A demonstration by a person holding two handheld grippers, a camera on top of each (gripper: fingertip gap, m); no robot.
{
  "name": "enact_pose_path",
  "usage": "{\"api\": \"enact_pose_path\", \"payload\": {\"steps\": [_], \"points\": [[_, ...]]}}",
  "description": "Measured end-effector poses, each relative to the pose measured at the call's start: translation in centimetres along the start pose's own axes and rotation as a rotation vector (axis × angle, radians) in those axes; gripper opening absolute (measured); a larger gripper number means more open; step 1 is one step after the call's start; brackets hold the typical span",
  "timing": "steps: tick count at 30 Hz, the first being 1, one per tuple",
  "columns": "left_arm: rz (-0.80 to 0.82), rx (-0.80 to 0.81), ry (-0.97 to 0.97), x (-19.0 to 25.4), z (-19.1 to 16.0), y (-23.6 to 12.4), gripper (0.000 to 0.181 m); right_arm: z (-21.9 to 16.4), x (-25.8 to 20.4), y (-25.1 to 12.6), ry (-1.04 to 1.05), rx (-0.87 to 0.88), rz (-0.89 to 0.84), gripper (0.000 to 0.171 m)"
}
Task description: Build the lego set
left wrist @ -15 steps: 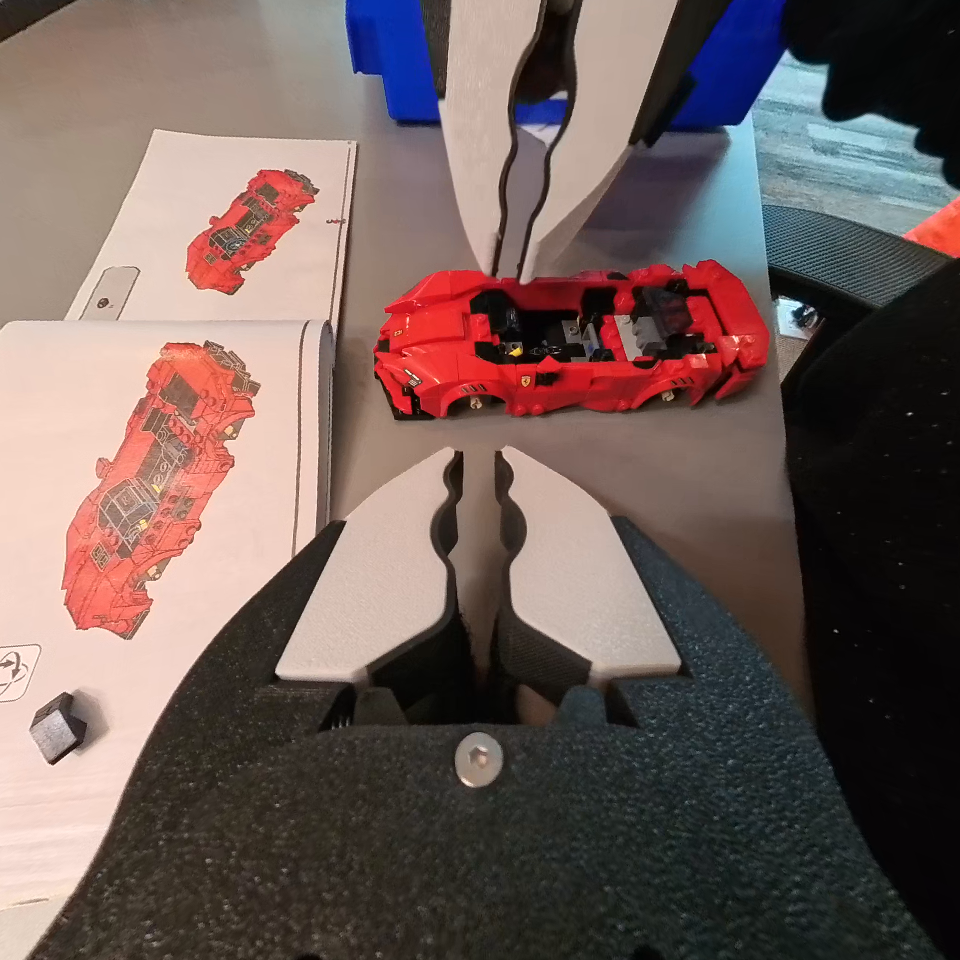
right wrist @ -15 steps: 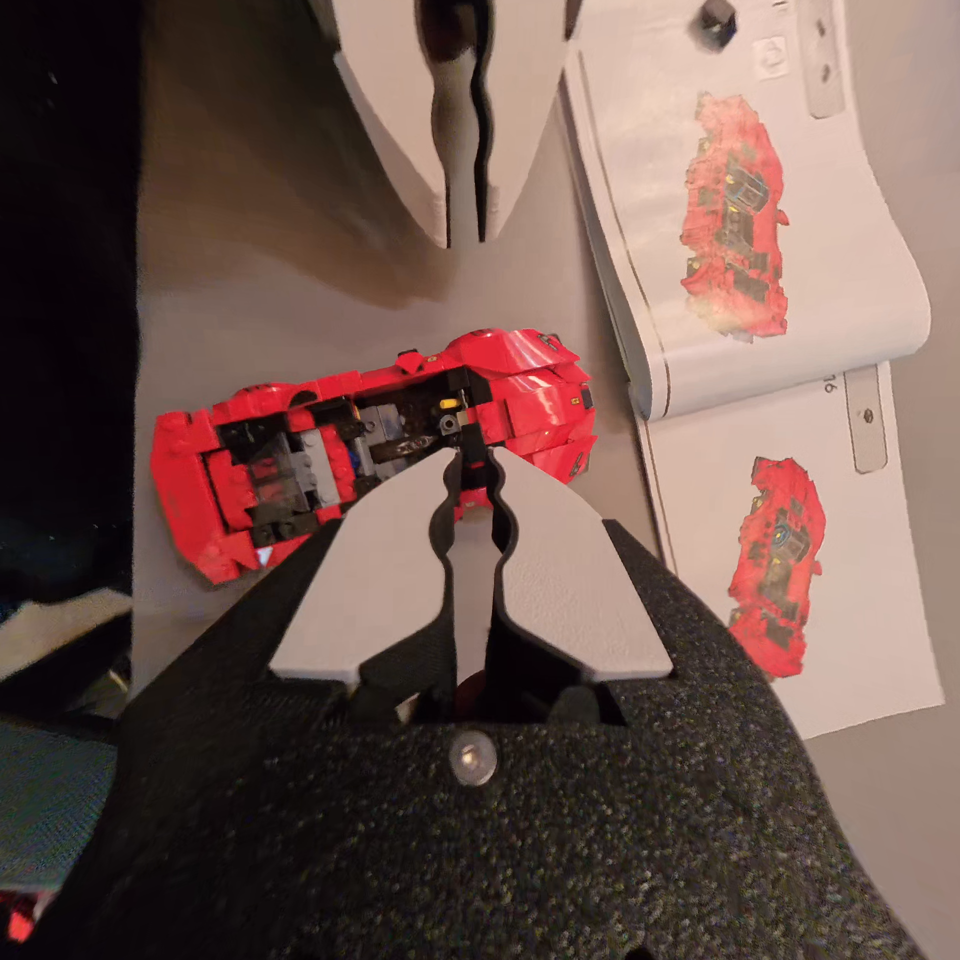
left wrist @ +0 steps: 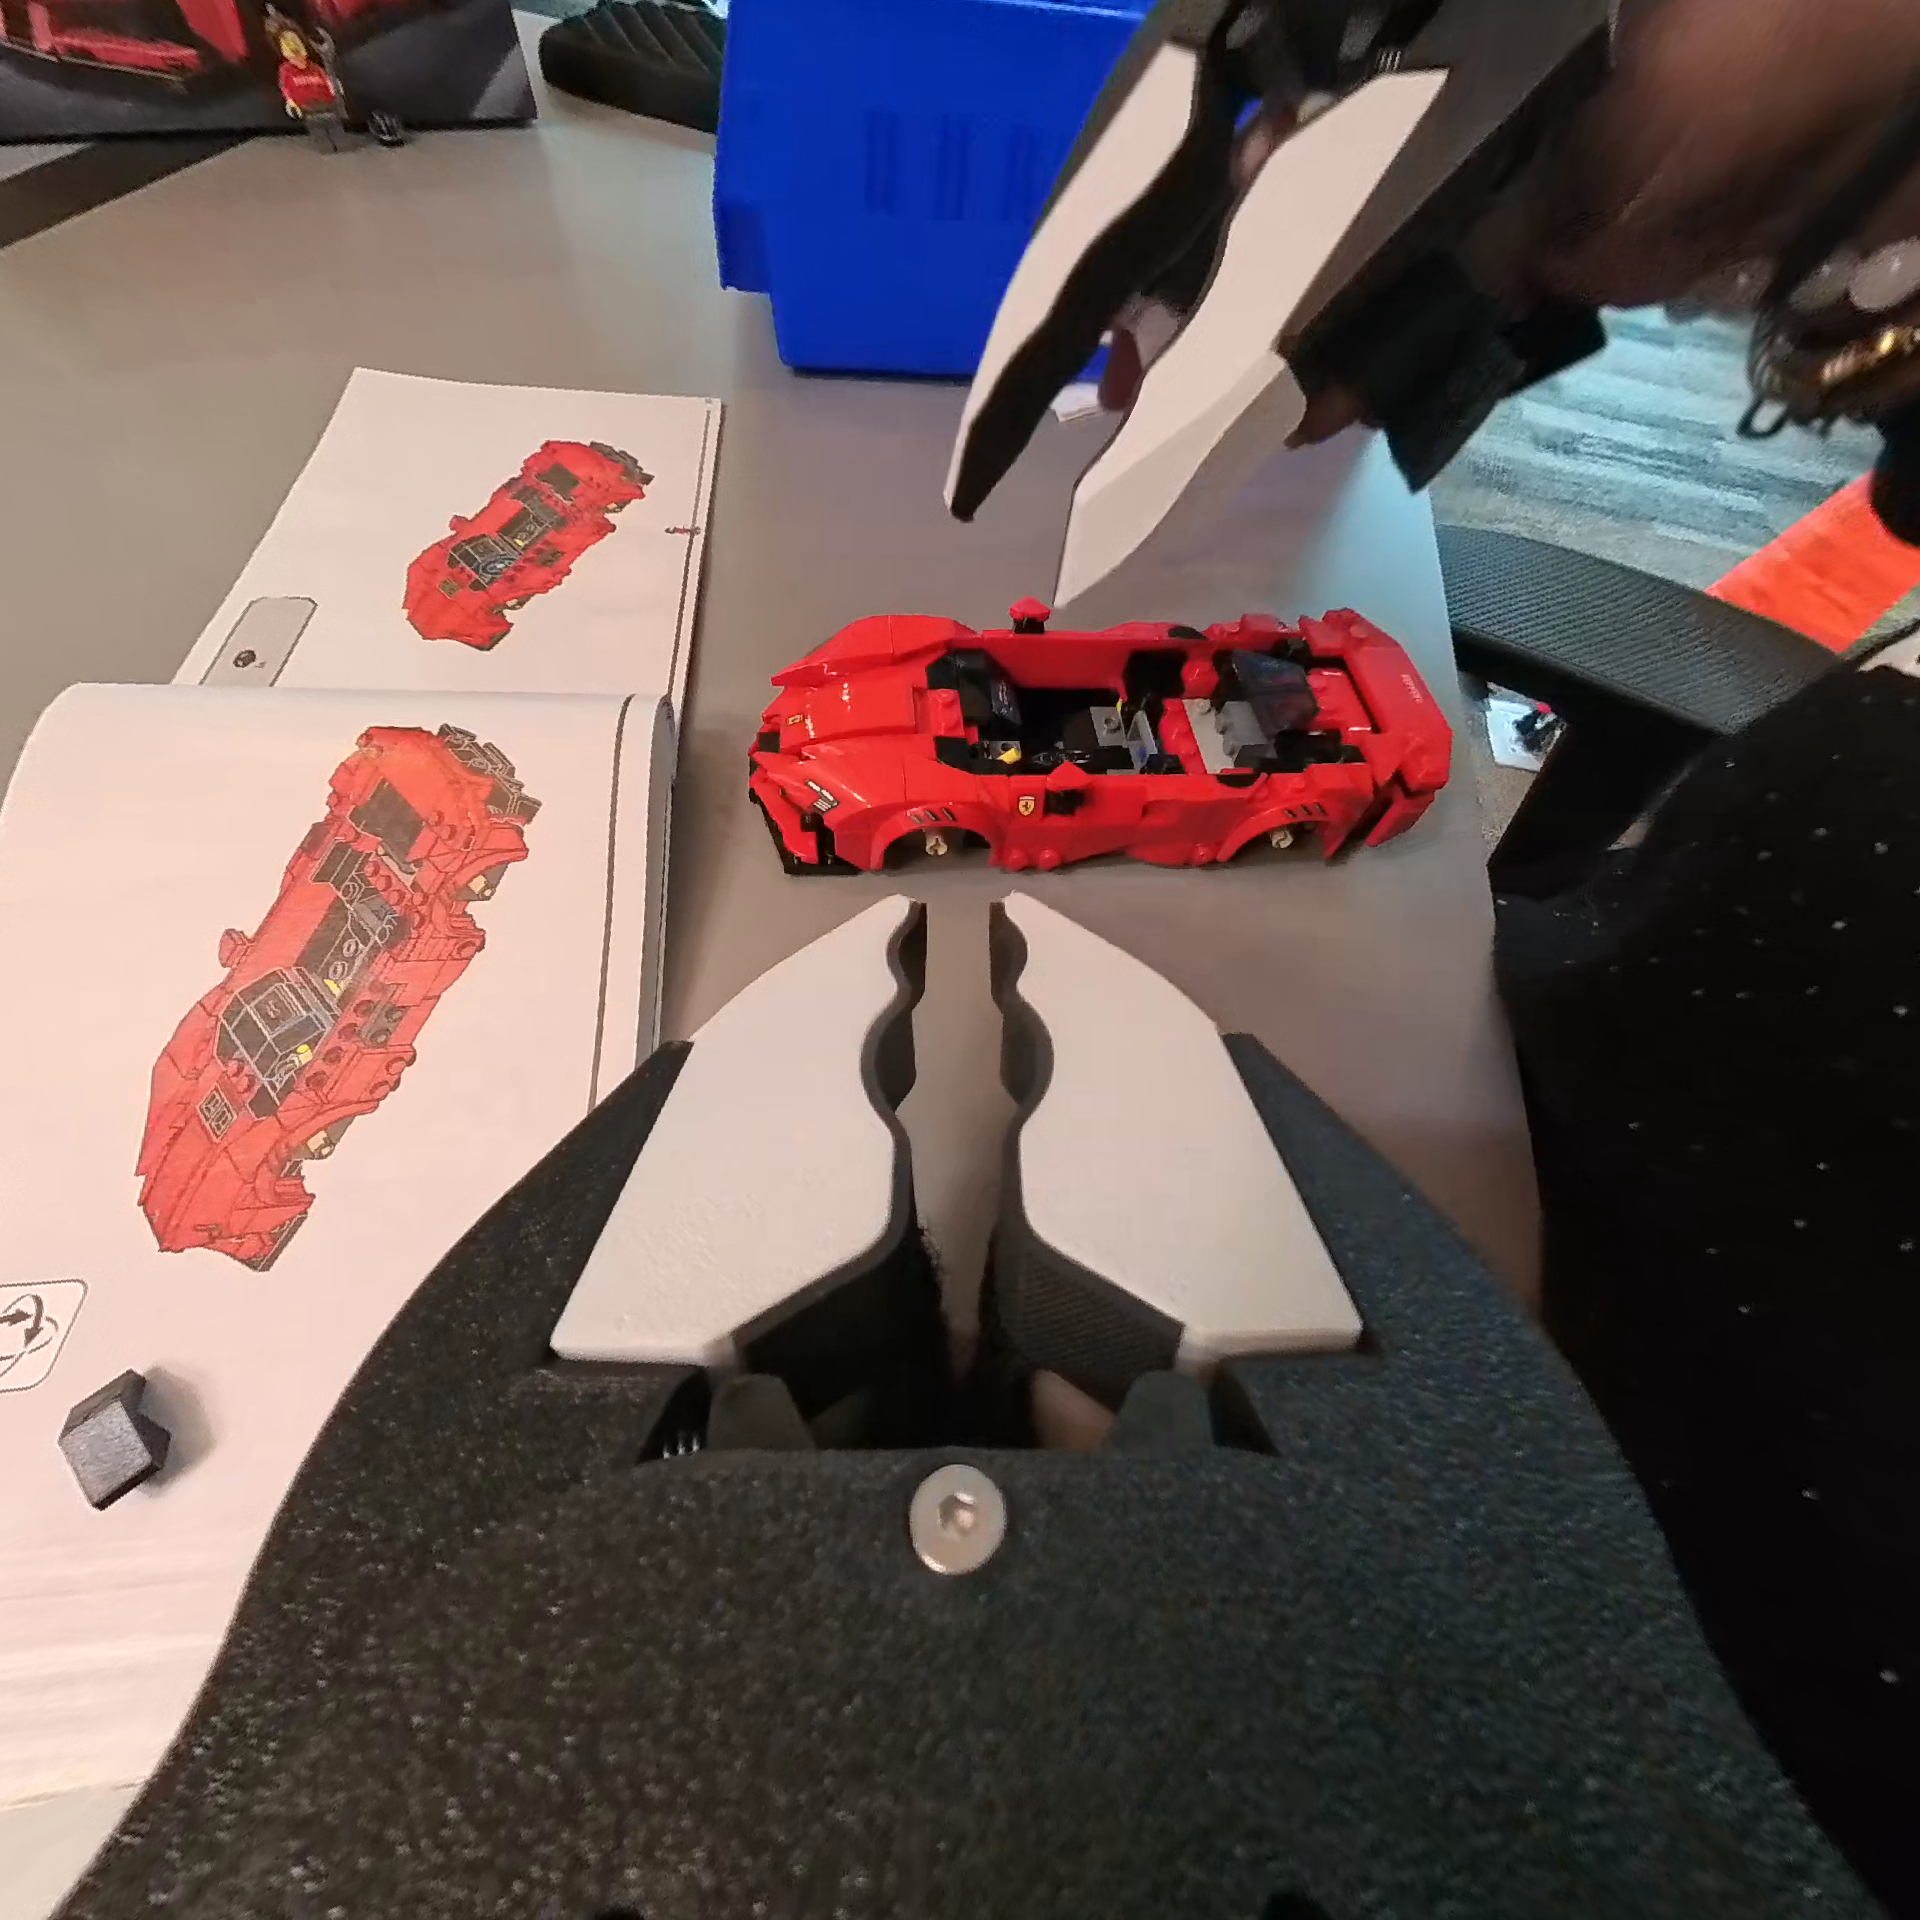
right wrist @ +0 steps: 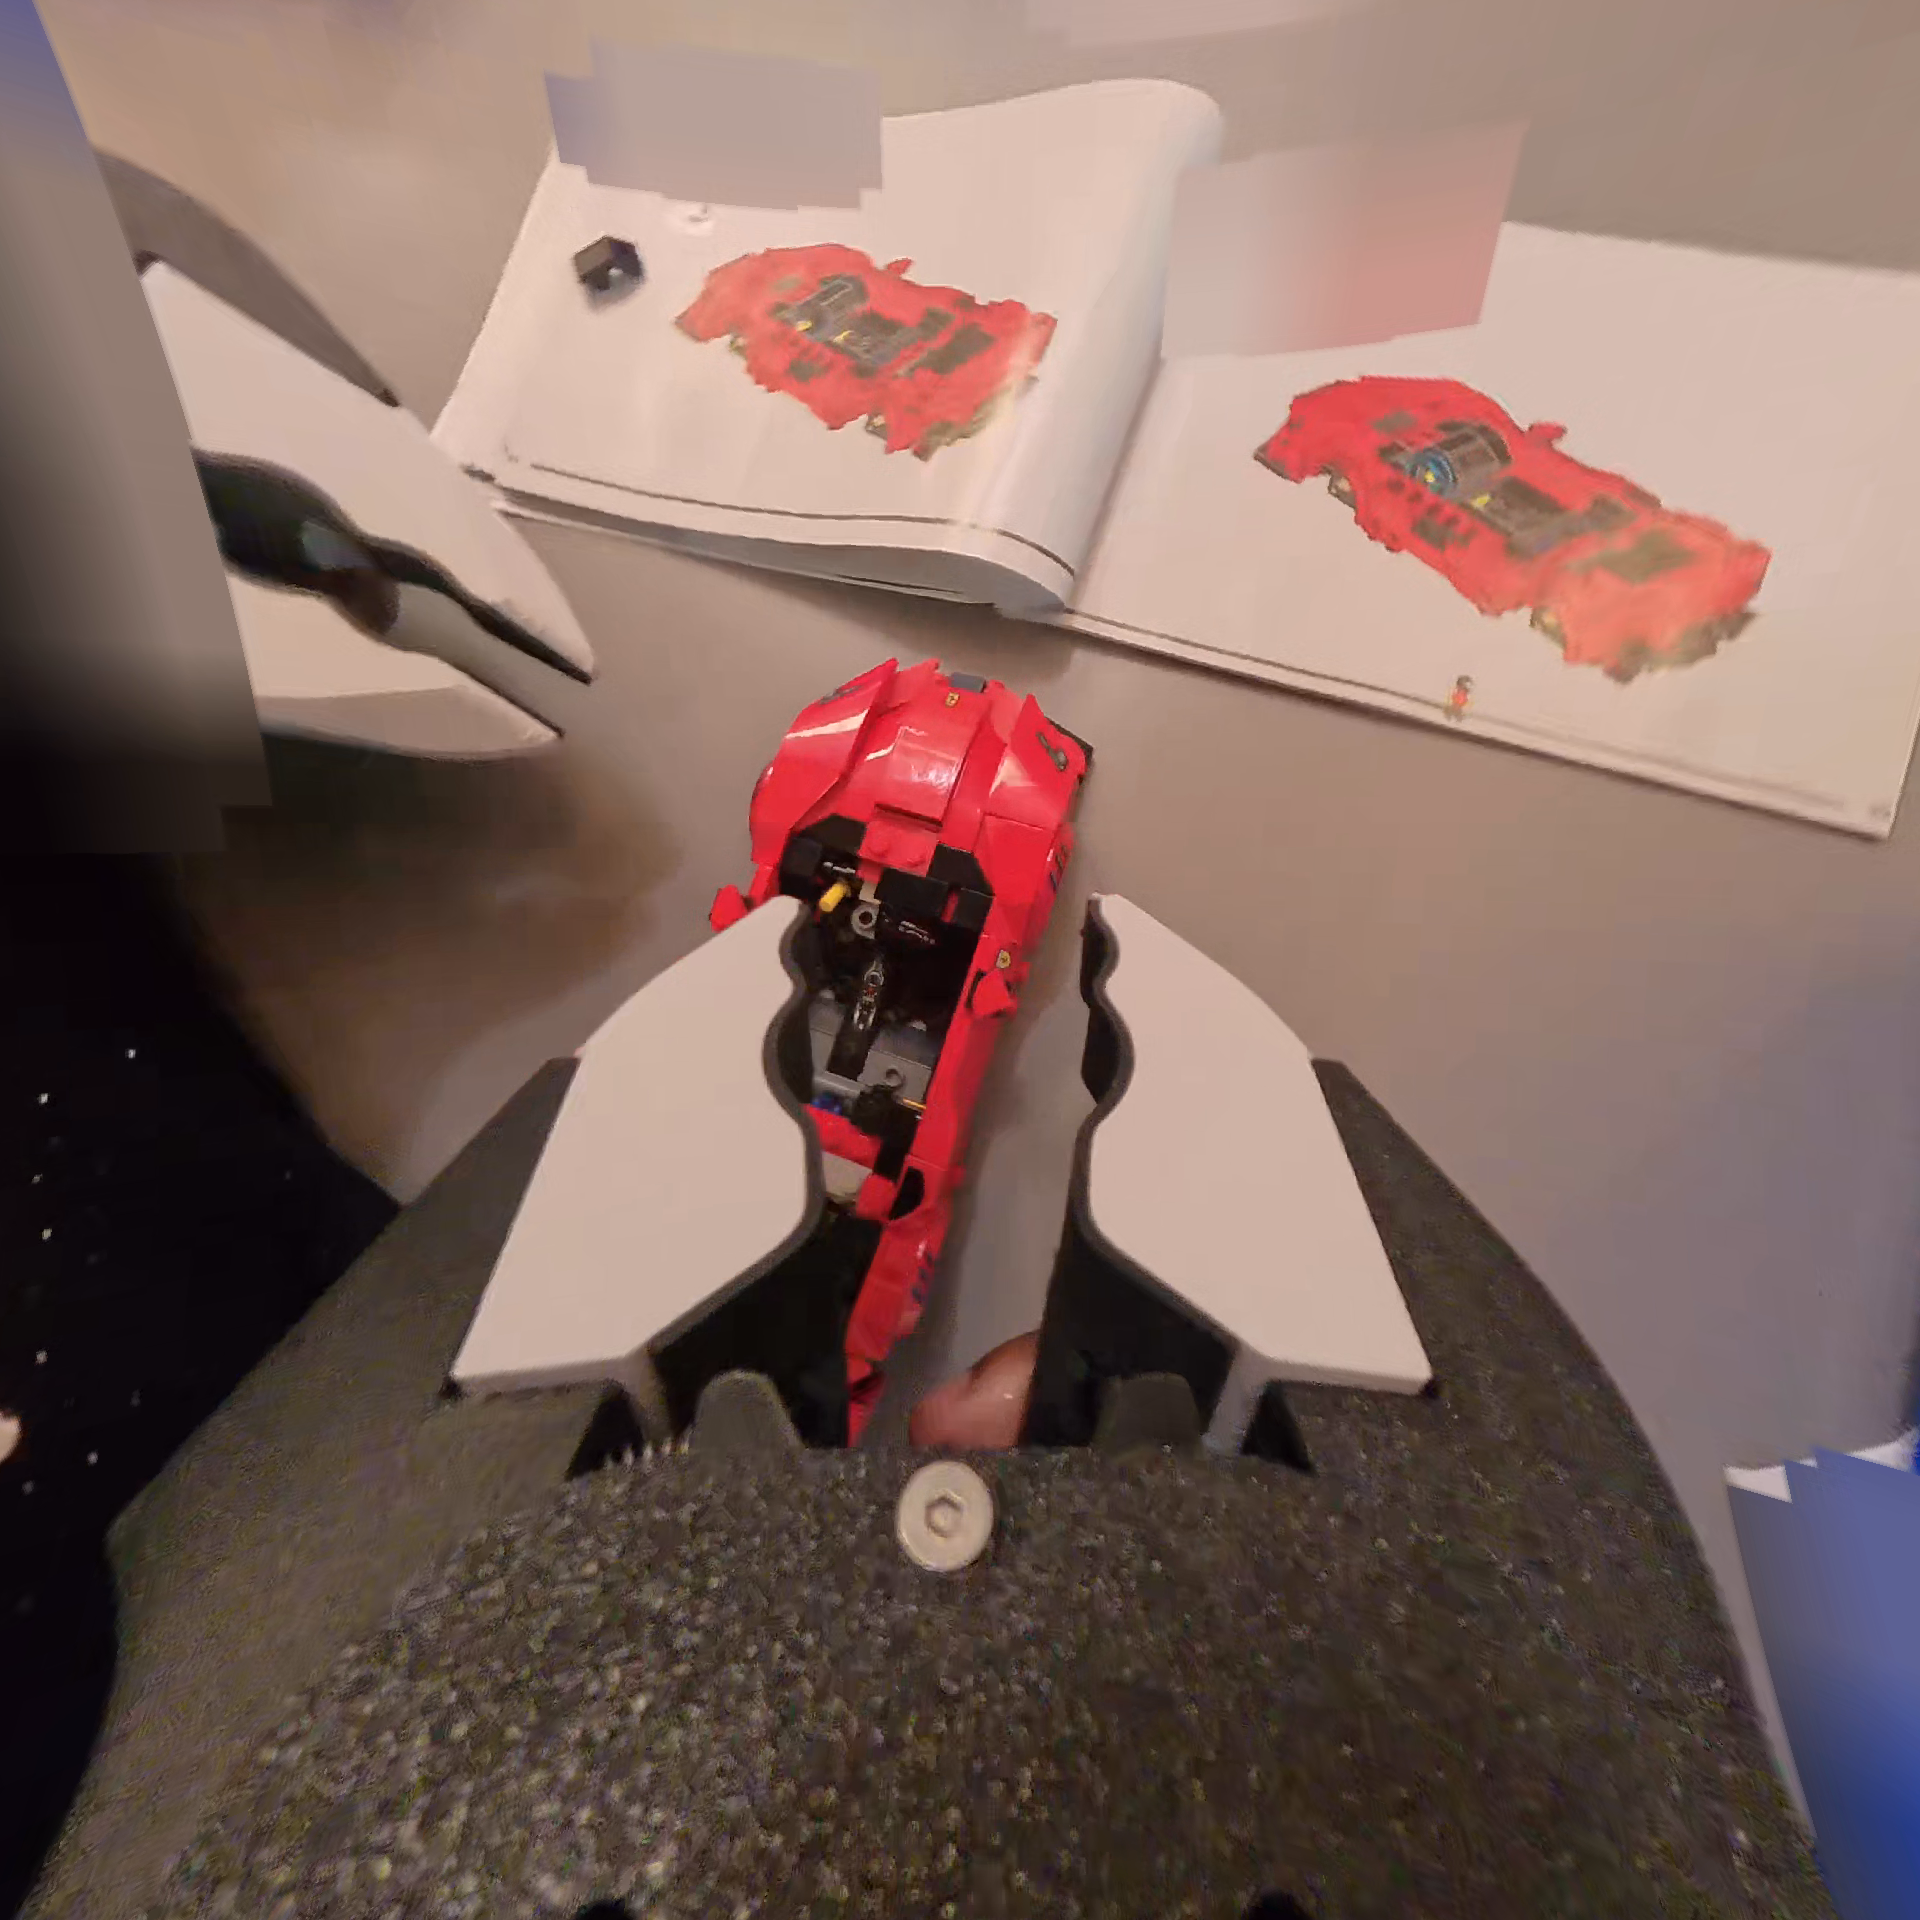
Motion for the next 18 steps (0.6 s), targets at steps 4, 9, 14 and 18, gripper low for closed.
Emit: {"api": "enact_pose_path", "payload": {"steps": [4, 9, 14, 18], "points": [[-0.008, 0.019, -0.012, 0.0, 0.1, -0.2, 0.011, -0.7, 0.0, 0.8, 0.044, -0.027, -0.067, 0.058], [-0.008, 0.030, -0.026, -0.1, 0.1, -0.4, 0.011, -1.3, 0.0, 1.2, 0.049, -0.062, -0.105, 0.058], [-0.004, 0.018, -0.026, -0.1, 0.0, -0.3, 0.011, -1.5, 0.1, 1.5, 0.022, -0.075, -0.117, 0.057], [-0.002, 0.008, -0.034, -0.2, 0.0, -0.2, 0.011, -1.5, 0.0, 1.4, 0.013, -0.074, -0.112, 0.057]]}}
Point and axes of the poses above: each gripper's, where its closed fingertips meet, y out along the fingers, z out of its top, x = y × z across the jaws, the point moved 3 cm from there along -y, back along the fingers, and after that the axes turned 9 degrees about y, right-handed, at the moved point
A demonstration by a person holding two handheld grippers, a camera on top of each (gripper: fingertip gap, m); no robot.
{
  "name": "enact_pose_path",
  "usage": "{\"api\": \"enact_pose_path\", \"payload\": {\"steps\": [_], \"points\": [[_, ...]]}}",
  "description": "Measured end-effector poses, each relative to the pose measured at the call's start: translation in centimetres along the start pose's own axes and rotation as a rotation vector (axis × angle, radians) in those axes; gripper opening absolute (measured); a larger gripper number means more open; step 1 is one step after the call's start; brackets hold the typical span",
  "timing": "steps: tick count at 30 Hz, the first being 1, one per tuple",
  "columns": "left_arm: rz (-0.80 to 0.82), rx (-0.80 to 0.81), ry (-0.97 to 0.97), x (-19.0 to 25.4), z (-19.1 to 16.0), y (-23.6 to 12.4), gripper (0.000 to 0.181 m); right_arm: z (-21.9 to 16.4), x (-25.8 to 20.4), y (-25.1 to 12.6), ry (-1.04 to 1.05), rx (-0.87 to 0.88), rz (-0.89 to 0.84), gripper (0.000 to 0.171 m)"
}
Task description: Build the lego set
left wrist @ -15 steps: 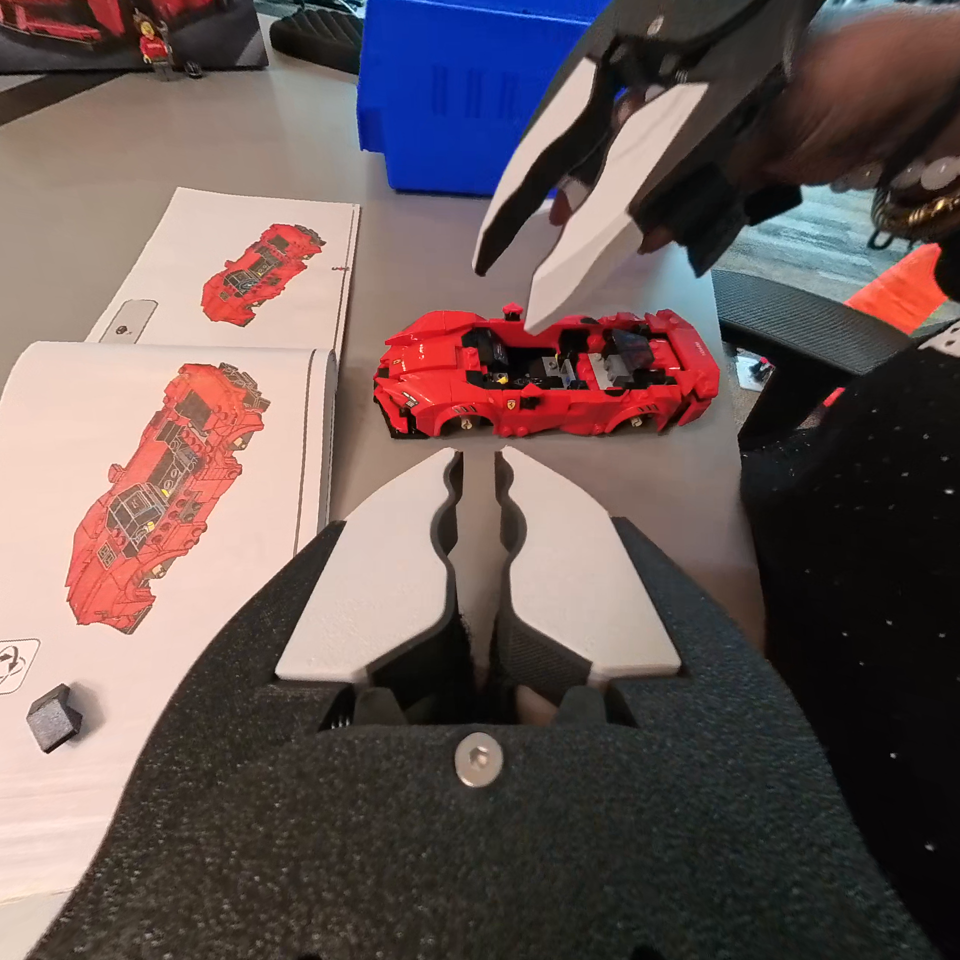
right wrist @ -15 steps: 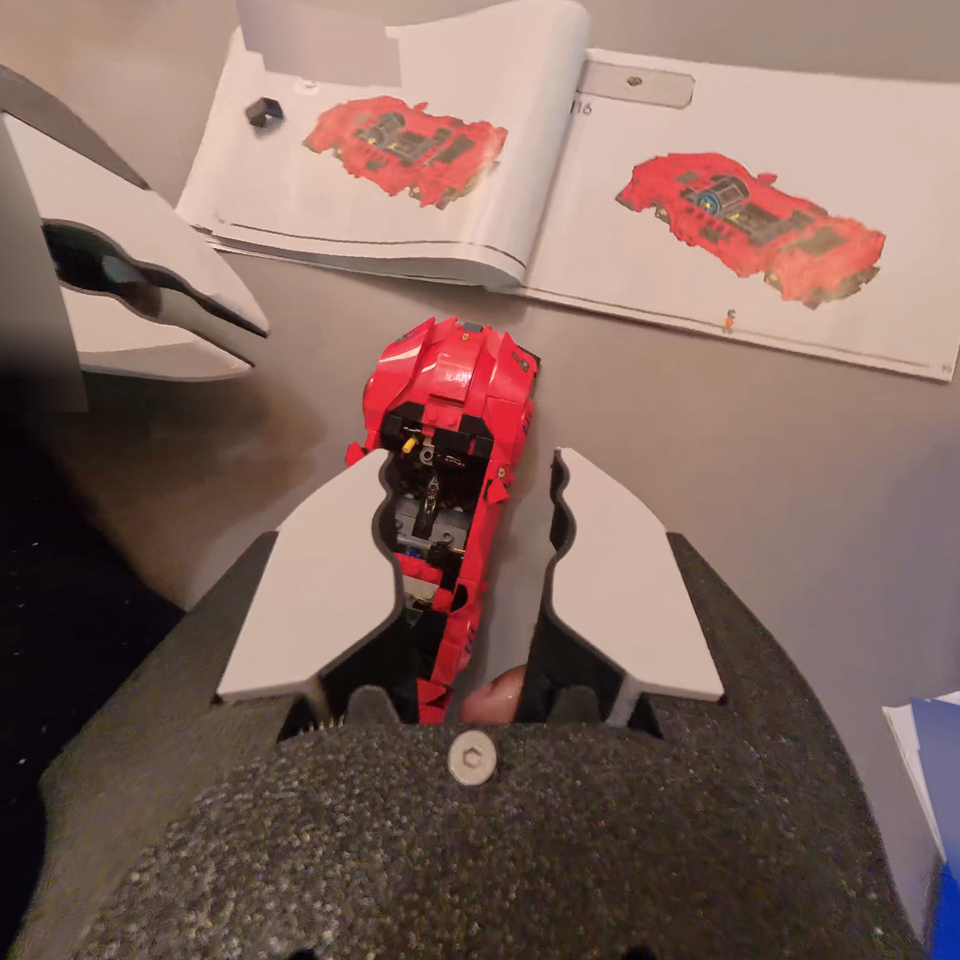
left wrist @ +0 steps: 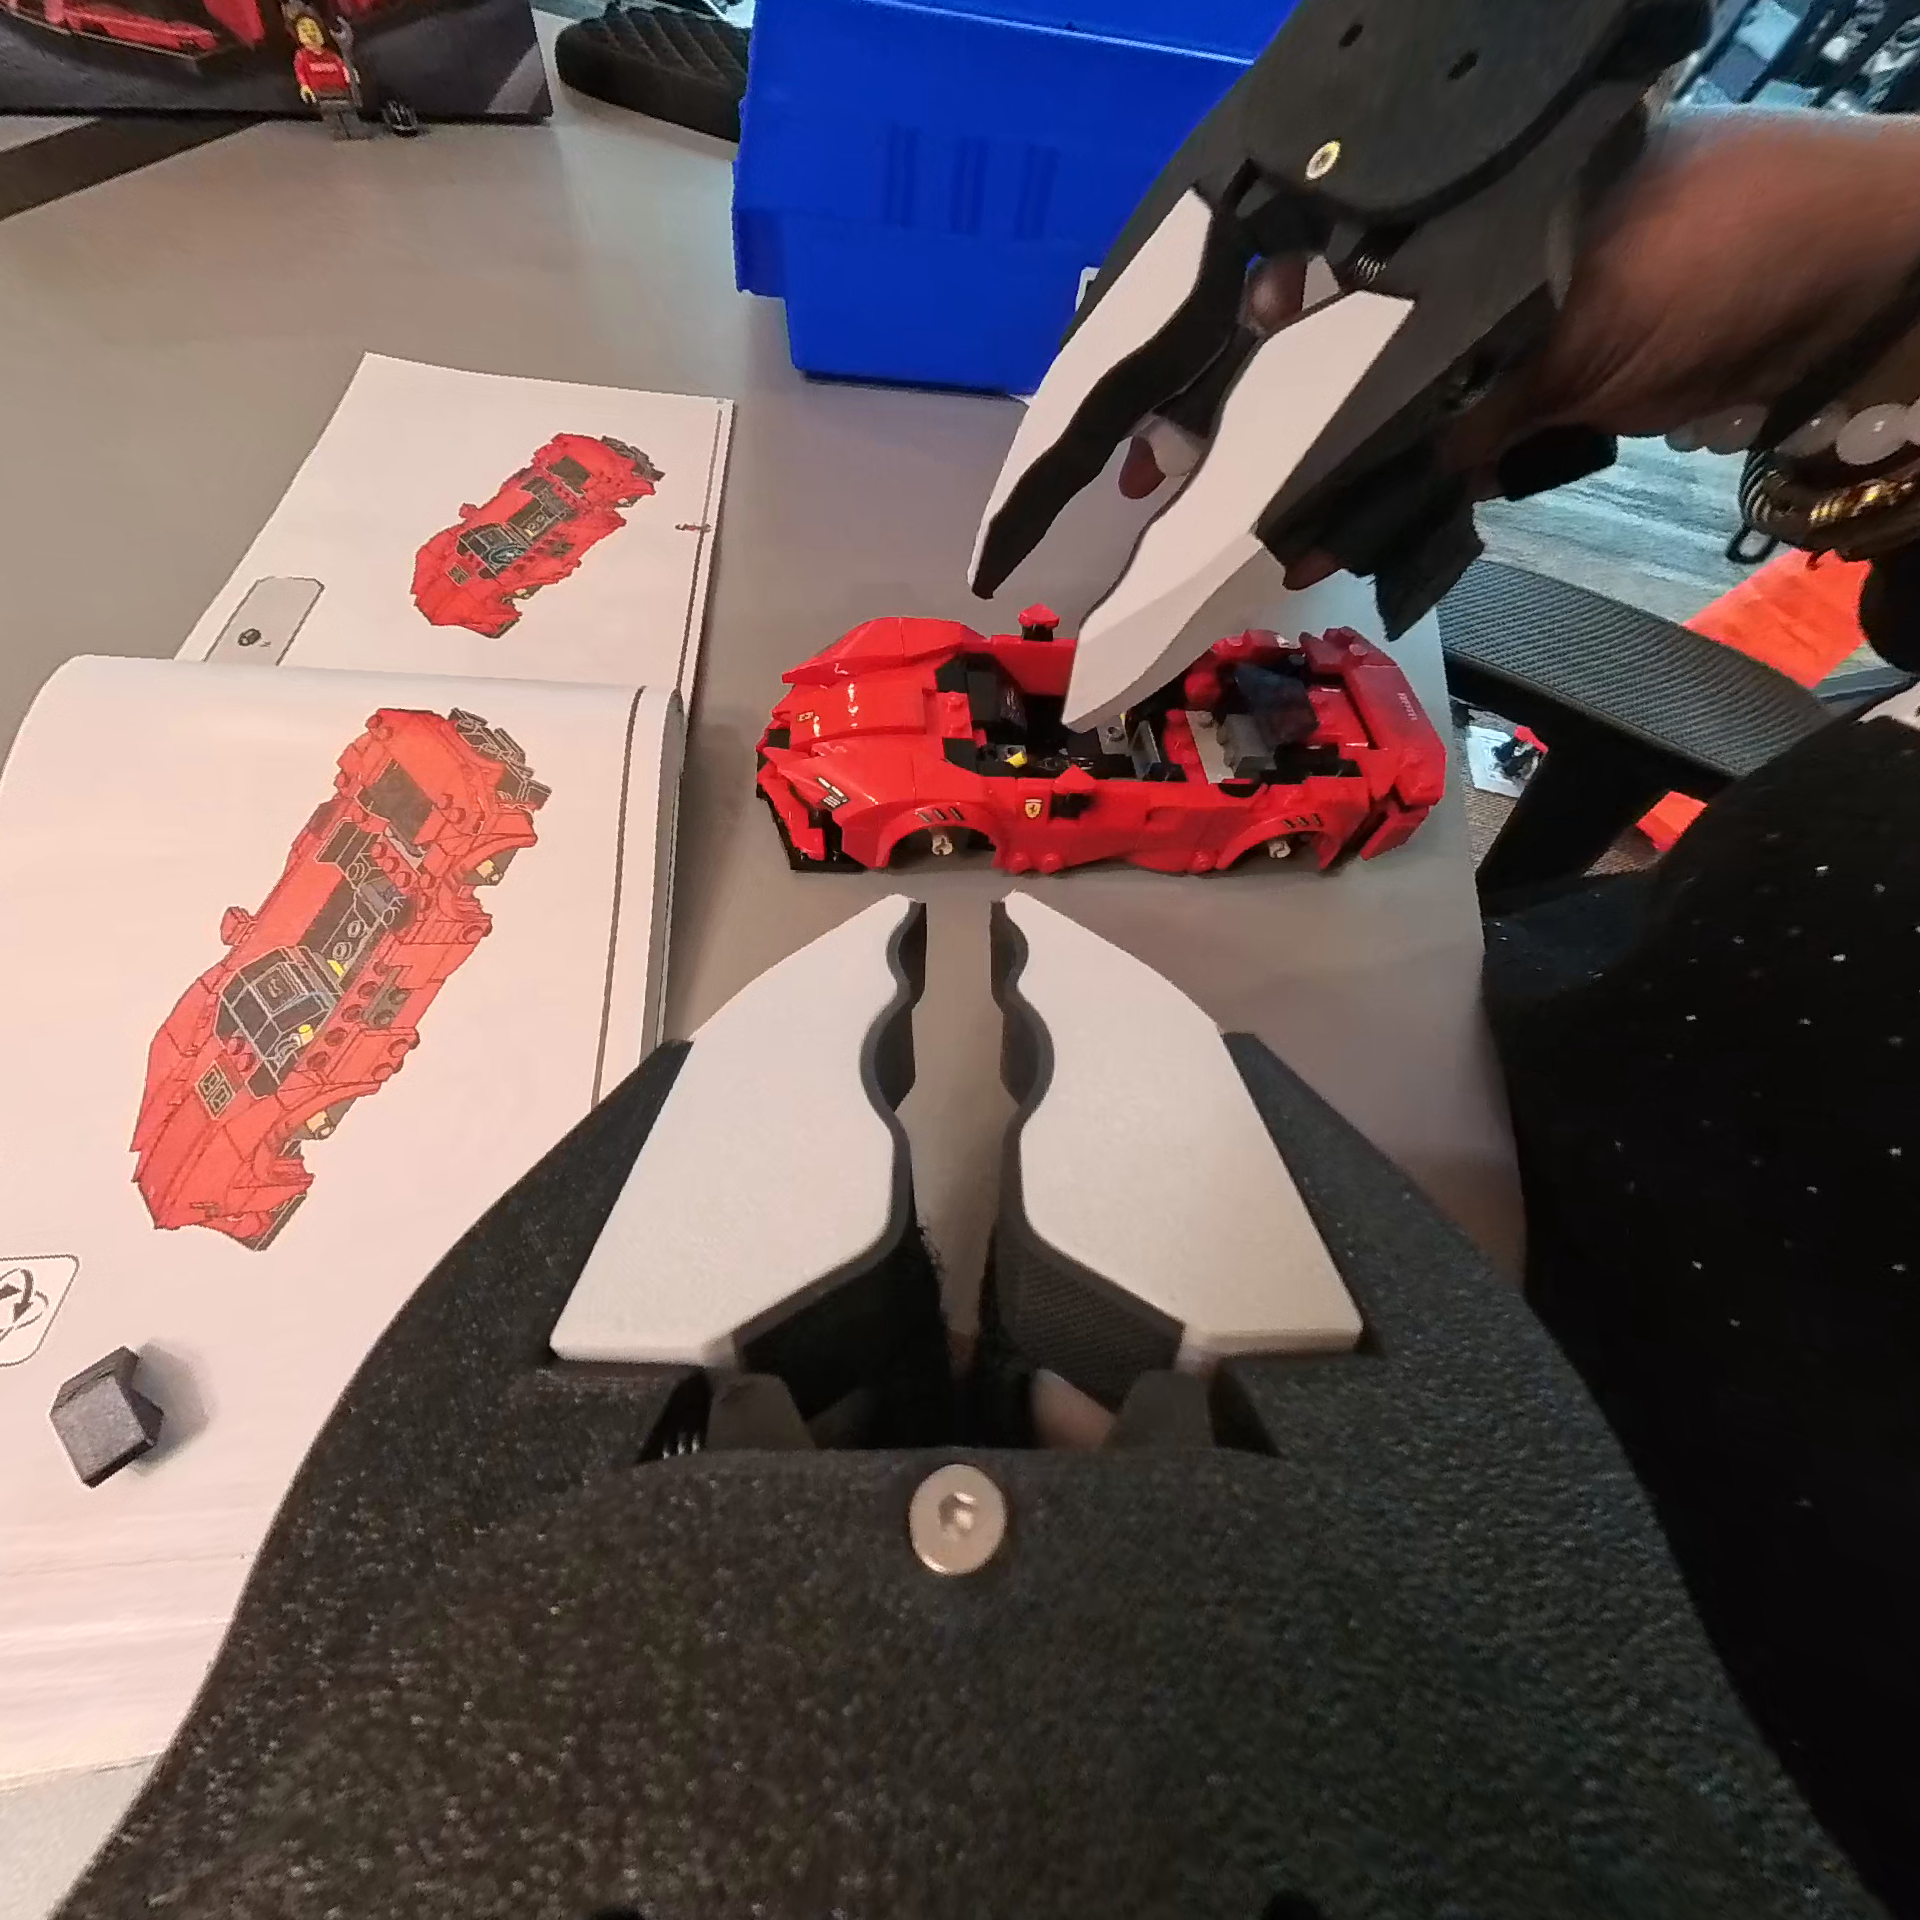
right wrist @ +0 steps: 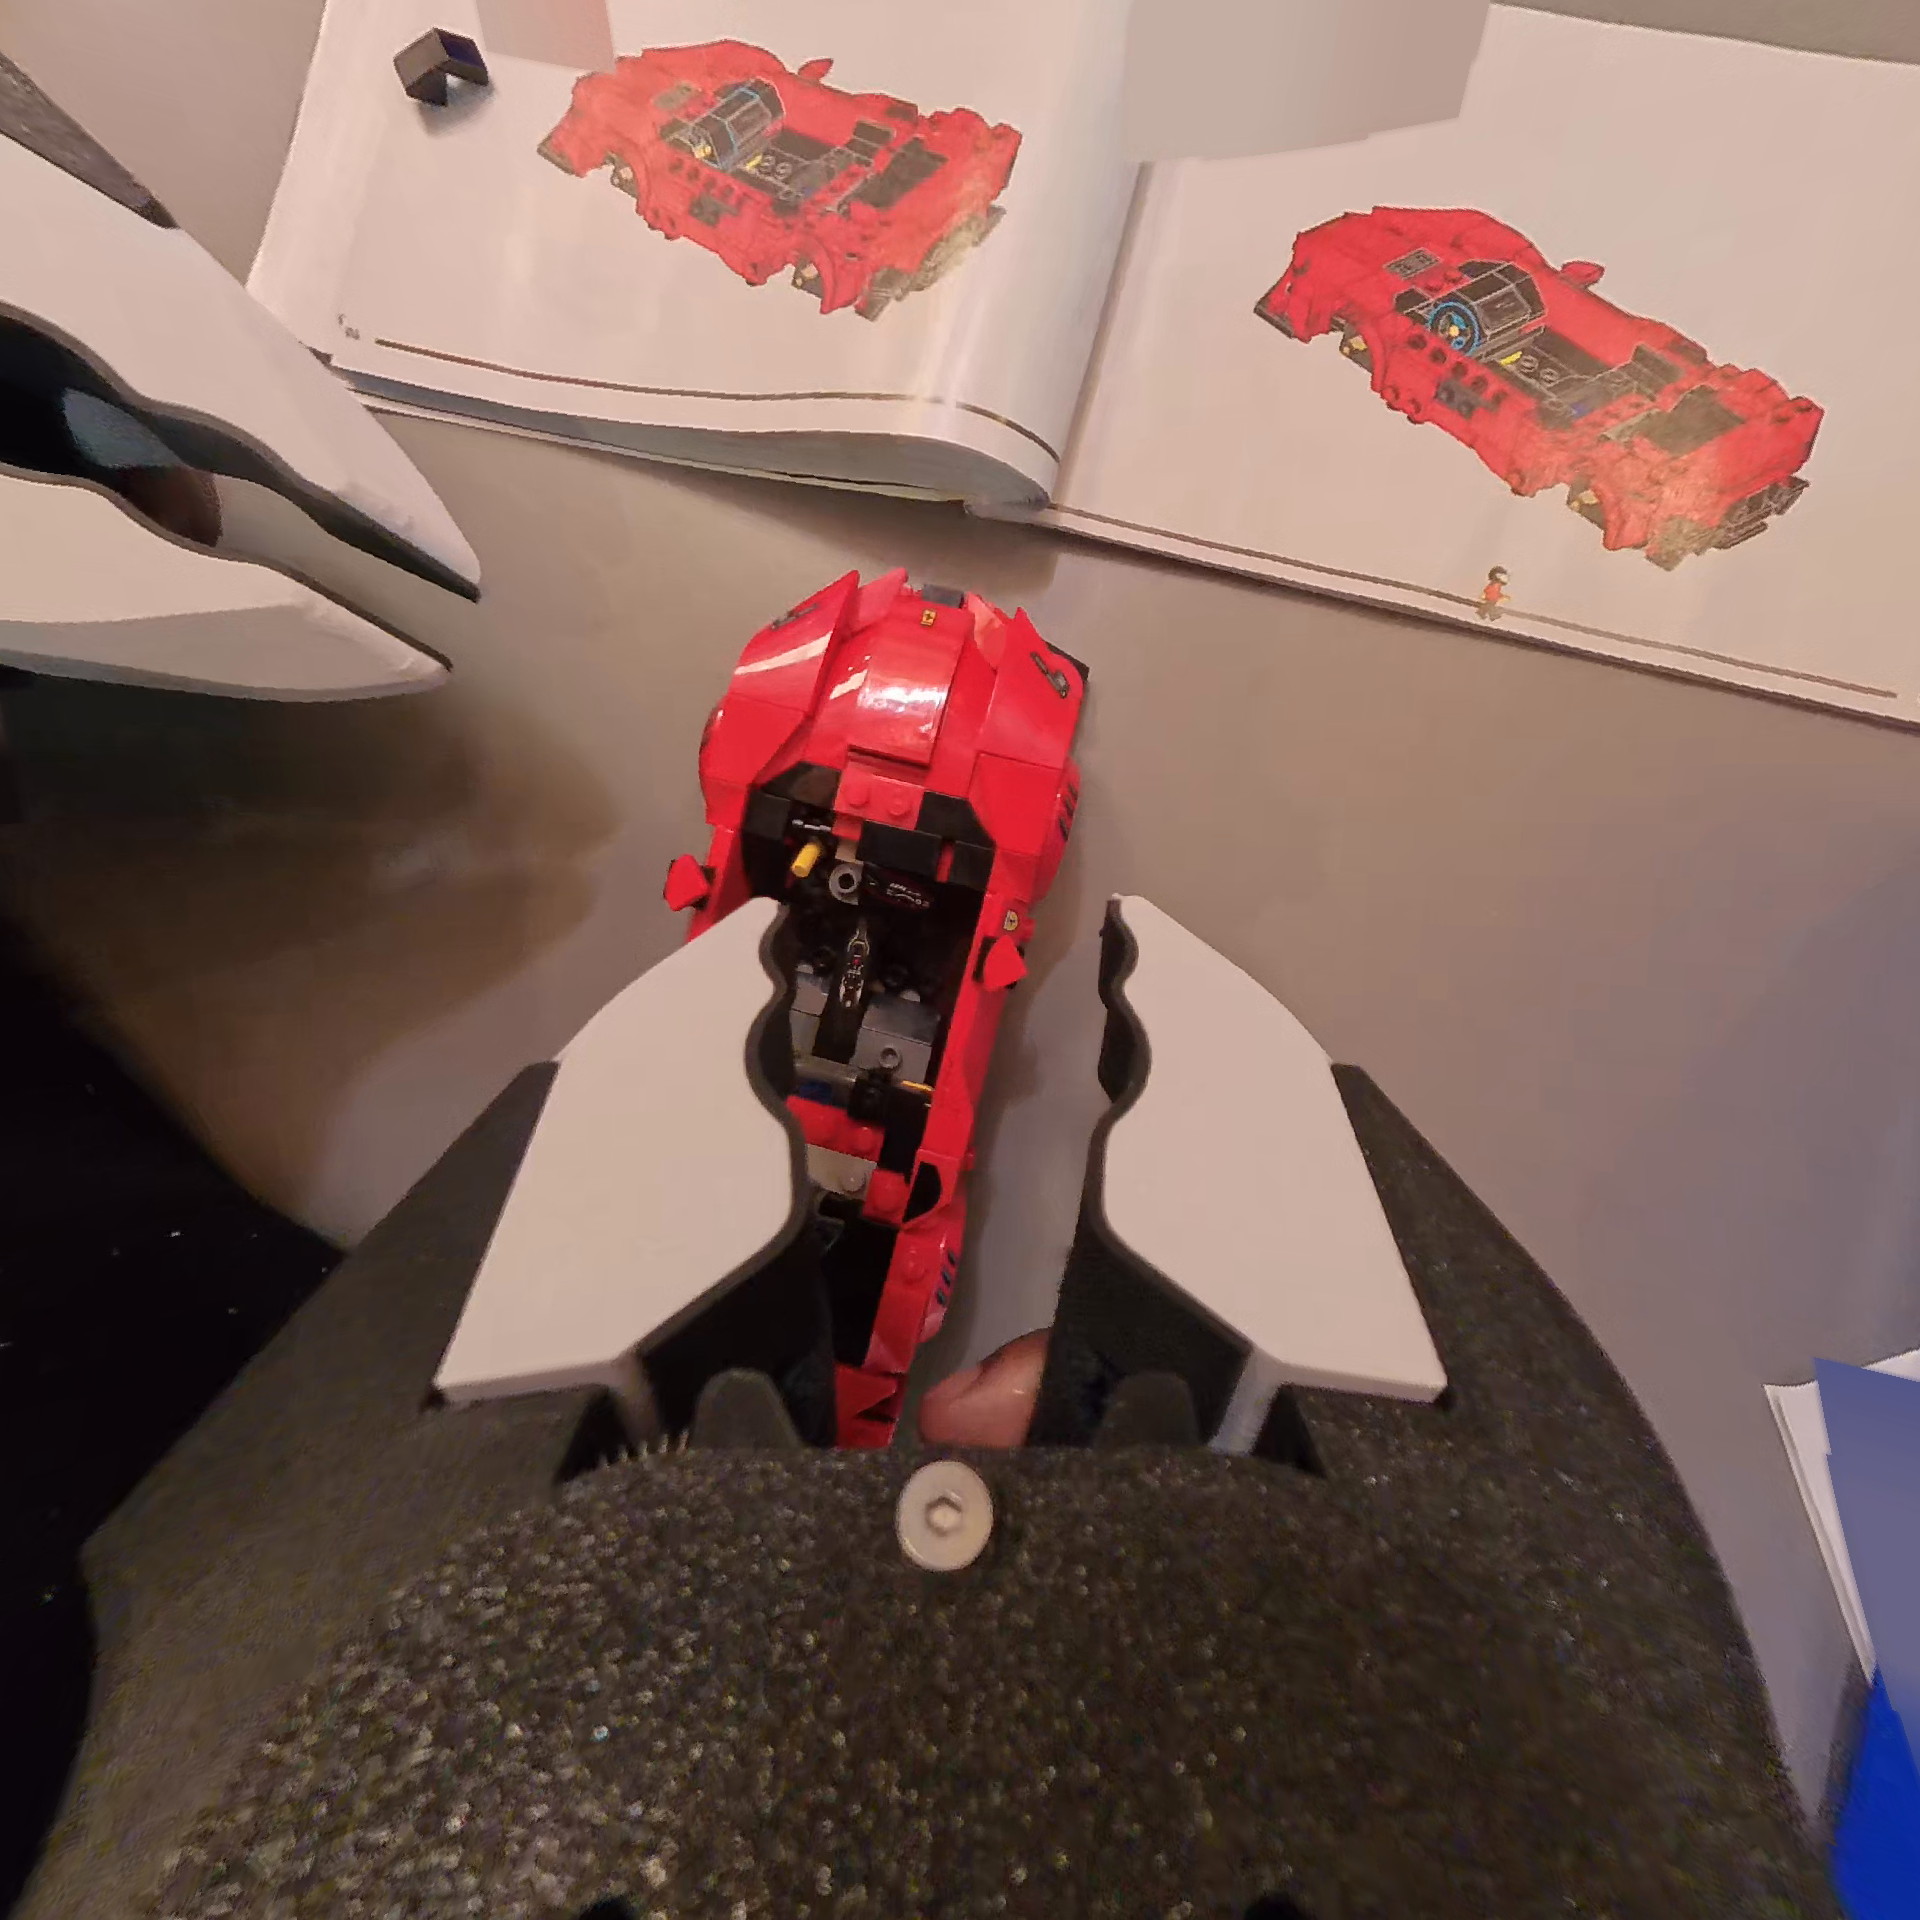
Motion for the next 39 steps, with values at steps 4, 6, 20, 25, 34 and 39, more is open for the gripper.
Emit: {"api": "enact_pose_path", "payload": {"steps": [4, 6, 20, 25, 34, 39], "points": [[0.003, 0.000, 0.000, 0.0, 0.0, 0.0, 0.011, -0.1, 0.0, -0.1, 0.003, -0.003, -0.019, 0.056], [0.003, 0.001, 0.002, 0.0, 0.0, 0.0, 0.011, -0.1, -0.1, -0.1, 0.005, -0.001, -0.030, 0.053], [-0.001, 0.001, 0.004, 0.0, 0.0, 0.0, 0.011, 0.6, -0.2, 1.0, 0.023, 0.015, -0.061, 0.042], [-0.001, 0.001, 0.003, 0.0, 0.0, 0.0, 0.011, 0.6, -0.1, 1.1, 0.027, 0.017, -0.062, 0.039], [-0.001, 0.002, 0.002, 0.0, 0.0, 0.0, 0.011, 0.7, 0.1, 0.8, 0.029, 0.028, -0.055, 0.042], [-0.002, 0.002, 0.001, 0.0, 0.0, 0.0, 0.012, 1.8, 0.3, -0.7, -0.063, 0.103, -0.092, 0.021]]}}
Point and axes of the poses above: each gripper's, where its closed fingertips meet, y out along the fingers, z out of its top, x = y × z across the jaws, the point moved 3 cm from there along -y, back along the fingers, and after that the axes turned 9 degrees about y, right-handed, at the moved point
